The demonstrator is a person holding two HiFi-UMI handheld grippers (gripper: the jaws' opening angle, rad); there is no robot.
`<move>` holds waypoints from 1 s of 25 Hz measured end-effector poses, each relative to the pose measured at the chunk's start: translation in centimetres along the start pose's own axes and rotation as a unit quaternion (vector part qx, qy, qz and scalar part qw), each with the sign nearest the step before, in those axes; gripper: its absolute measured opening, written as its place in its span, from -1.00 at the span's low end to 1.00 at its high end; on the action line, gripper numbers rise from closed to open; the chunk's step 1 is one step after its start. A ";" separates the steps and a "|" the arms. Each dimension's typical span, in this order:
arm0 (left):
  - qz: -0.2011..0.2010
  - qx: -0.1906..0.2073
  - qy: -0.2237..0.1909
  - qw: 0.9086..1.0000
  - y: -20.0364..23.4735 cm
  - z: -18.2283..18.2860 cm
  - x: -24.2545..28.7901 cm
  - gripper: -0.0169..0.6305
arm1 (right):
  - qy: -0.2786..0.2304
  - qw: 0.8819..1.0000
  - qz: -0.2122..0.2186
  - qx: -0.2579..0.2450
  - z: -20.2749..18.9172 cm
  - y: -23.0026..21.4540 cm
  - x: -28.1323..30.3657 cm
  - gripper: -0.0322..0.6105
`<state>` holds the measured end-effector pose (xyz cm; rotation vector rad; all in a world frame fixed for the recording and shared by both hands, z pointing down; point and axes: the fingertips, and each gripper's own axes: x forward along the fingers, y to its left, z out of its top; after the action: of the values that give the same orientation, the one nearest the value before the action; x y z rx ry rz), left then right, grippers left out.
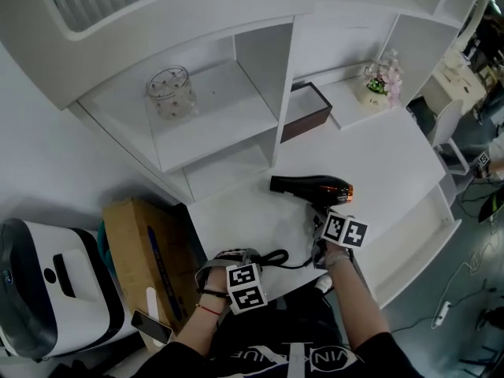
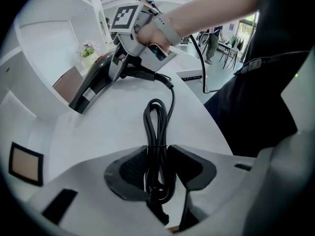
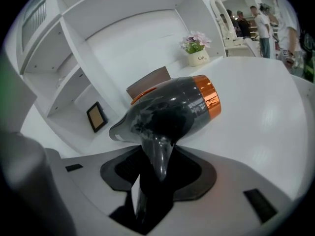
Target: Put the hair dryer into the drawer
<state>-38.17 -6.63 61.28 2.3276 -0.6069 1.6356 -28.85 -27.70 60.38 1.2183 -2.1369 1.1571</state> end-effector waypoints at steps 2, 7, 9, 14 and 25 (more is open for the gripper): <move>-0.002 -0.008 -0.007 1.000 -0.3 0.8 0.0 -0.46 | -0.008 1.000 0.006 0.013 0.0 -0.6 -0.8 -0.35; -0.004 0.007 -0.018 1.000 -0.9 4.2 0.5 -0.48 | -0.025 0.999 0.006 0.022 0.5 -3.2 -3.5 -0.35; -0.008 0.019 -0.018 1.000 -1.1 5.7 0.9 -0.48 | -0.032 0.999 0.001 0.030 0.9 -4.8 -4.8 -0.35; -0.012 0.050 -0.025 0.998 -1.1 9.9 1.7 -0.48 | -0.060 0.996 -0.012 0.060 2.2 -9.1 -8.3 -0.35; -0.044 0.158 -0.040 0.986 -3.1 18.9 4.3 -0.49 | -0.121 0.979 -0.074 0.145 1.9 -19.7 -16.4 -0.35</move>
<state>-19.61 -12.58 58.84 2.6092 -0.2693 1.7113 -3.36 -26.35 57.00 1.6944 -2.0493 1.3468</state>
